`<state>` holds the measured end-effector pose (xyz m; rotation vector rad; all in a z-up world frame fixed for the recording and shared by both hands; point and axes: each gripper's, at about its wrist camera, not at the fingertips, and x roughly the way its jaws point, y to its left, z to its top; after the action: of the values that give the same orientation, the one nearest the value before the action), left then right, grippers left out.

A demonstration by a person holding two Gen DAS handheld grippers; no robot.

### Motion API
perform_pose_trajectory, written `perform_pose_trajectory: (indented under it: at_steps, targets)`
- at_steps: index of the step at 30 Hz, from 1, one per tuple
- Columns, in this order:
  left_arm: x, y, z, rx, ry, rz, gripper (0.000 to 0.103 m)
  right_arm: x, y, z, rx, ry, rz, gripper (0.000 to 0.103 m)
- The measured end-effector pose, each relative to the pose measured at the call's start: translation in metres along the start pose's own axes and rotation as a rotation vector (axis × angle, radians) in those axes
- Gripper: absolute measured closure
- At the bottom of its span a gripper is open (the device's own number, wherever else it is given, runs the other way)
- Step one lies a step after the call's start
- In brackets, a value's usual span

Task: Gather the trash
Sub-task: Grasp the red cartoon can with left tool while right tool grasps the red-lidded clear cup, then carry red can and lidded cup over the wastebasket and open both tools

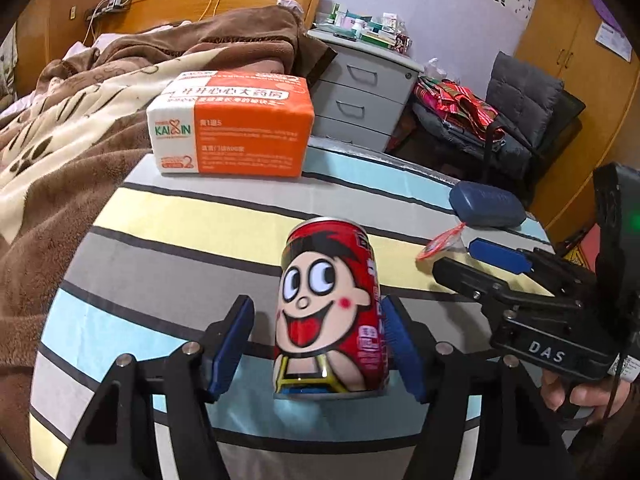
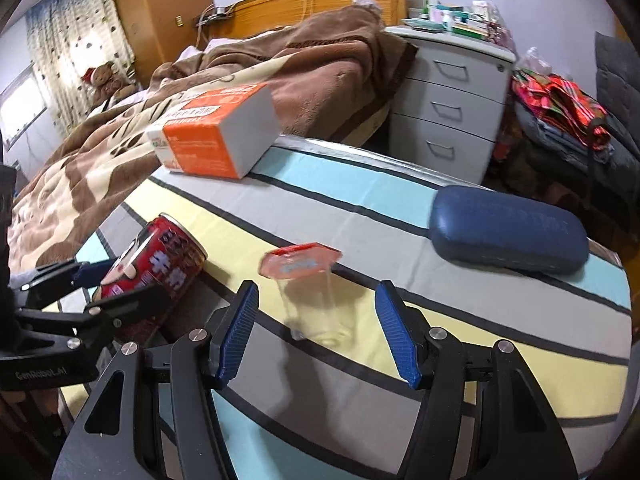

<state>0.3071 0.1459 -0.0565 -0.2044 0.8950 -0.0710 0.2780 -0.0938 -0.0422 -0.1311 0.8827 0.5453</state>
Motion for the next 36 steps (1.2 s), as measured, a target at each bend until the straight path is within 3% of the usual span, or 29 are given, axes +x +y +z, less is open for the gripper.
perform_pose_trajectory:
  at_steps: [3, 5, 7, 10, 11, 25, 36]
  targets:
    - [0.001, 0.006, 0.001, -0.015, 0.003, -0.017, 0.035, 0.005, 0.001, 0.002, -0.006, 0.011, -0.003, 0.042]
    - [0.000, 0.007, 0.001, -0.014, -0.003, -0.019, 0.035, 0.006, 0.003, 0.001, -0.008, 0.013, -0.002, 0.054]
    - [-0.001, 0.006, 0.001, -0.016, -0.012, -0.010, 0.035, 0.007, 0.005, 0.000, -0.019, 0.017, -0.010, 0.060]
    - [0.000, 0.006, 0.001, -0.016, -0.013, -0.030, 0.043, 0.007, 0.006, -0.001, -0.018, 0.017, -0.005, 0.072]
    - [0.001, 0.005, 0.001, -0.016, -0.010, -0.038, 0.048, 0.007, 0.007, -0.001, -0.016, 0.017, -0.005, 0.072]
    - [-0.016, -0.004, -0.008, 0.008, -0.022, -0.033, 0.048, -0.008, 0.009, -0.007, 0.039, -0.014, -0.007, 0.072]
    - [-0.055, -0.036, -0.028, 0.051, -0.048, -0.053, 0.048, -0.050, 0.010, -0.028, 0.101, -0.057, -0.030, 0.072]
